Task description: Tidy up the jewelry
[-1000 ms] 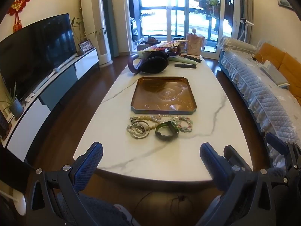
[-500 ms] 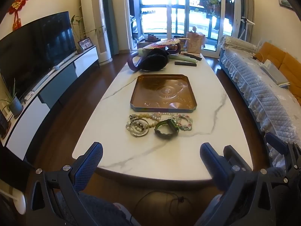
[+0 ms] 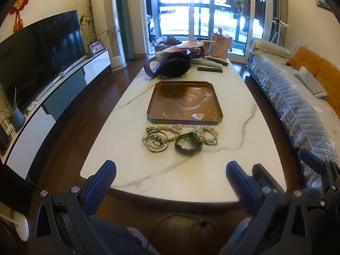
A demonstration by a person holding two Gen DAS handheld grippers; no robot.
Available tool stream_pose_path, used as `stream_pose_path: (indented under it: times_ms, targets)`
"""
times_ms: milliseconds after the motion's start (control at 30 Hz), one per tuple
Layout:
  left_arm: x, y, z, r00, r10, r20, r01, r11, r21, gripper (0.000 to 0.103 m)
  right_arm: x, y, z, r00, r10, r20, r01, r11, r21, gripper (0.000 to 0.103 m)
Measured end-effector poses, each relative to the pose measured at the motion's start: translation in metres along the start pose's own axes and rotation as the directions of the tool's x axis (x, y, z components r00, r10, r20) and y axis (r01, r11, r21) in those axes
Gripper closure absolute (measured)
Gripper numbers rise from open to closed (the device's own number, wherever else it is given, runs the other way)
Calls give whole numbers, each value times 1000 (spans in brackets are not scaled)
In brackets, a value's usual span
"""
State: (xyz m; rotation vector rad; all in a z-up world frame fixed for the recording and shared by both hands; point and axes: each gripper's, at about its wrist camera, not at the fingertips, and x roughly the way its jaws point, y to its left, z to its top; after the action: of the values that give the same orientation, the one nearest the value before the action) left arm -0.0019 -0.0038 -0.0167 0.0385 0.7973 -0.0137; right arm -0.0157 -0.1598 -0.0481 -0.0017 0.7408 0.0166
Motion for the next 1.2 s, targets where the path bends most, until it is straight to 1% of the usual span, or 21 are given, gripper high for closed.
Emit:
stream_pose_path:
  times_ms: [167, 1200]
  targets:
    - [3, -1, -3, 1000, 1, -2, -1, 1000, 0, 1, 1, 0, -1, 1000, -2, -1, 2, 1000, -1, 3]
    - [4, 1, 1, 1000, -2, -14, 2, 1000, -3, 1, 4, 4, -4, 1000, 2, -5, -2, 1000, -5, 3]
